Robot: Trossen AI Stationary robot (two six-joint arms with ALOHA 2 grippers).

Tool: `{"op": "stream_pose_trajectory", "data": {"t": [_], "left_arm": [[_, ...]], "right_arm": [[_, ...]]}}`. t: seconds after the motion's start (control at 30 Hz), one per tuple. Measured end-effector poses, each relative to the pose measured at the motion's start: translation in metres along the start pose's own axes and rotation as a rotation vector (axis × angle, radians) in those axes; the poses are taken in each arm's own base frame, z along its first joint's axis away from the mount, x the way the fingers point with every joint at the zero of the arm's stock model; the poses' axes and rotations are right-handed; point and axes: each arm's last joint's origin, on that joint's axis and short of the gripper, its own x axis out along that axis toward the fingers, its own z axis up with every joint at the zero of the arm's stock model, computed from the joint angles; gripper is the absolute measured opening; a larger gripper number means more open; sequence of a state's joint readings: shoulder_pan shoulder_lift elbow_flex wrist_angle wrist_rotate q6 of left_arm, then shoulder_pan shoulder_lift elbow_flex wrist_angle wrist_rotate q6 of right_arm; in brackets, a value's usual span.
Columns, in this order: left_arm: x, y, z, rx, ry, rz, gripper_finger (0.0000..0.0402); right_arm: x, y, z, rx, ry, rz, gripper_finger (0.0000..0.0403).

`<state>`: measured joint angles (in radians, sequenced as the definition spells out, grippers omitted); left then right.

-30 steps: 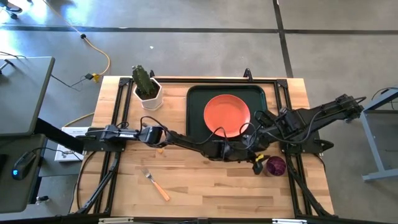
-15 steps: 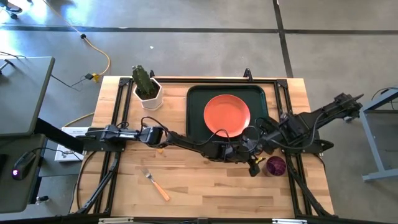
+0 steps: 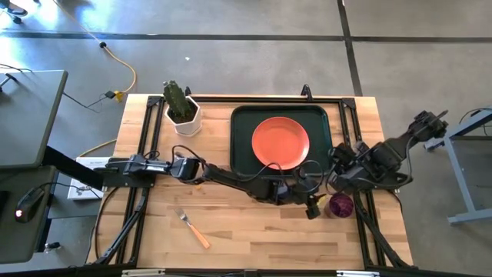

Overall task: Pick and place plate/cup/fork/spoon on tray
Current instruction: Put the purple cup on the black tray to the top left of the orange plate

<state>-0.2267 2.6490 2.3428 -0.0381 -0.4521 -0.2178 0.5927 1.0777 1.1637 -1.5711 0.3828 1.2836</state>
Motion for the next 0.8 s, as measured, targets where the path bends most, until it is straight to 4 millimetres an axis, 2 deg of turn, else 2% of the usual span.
{"op": "stream_pose_trajectory", "data": {"t": [0.13, 0.23, 0.47, 0.6, 0.7, 0.8], "left_arm": [[-0.022, -0.001, 0.034, 0.073, -0.023, 0.061, 0.0149], [-0.032, 0.0, 0.045, 0.116, -0.012, 0.092, 0.0137], [-0.033, 0.002, 0.036, 0.13, 0.065, 0.115, 0.012], [-0.039, -0.006, 0.026, 0.197, 0.077, 0.158, 0.0115], [-0.057, -0.008, 0.039, 0.219, 0.041, 0.192, 0.0112], [-0.077, -0.003, 0.051, 0.203, 0.007, 0.234, 0.011]], "right_arm": [[-0.002, 0.0, -0.003, -0.003, -0.011, 0.011, 0.0066], [-0.002, 0.001, -0.004, -0.013, -0.027, 0.011, 0.0066], [-0.003, 0.001, -0.005, -0.03, -0.048, 0.013, 0.0066], [-0.004, 0.002, -0.008, -0.047, -0.052, 0.019, 0.0066], [-0.005, 0.003, -0.01, -0.055, -0.054, 0.026, 0.0066], [-0.006, 0.003, -0.012, -0.052, -0.072, 0.03, 0.0066]]}}
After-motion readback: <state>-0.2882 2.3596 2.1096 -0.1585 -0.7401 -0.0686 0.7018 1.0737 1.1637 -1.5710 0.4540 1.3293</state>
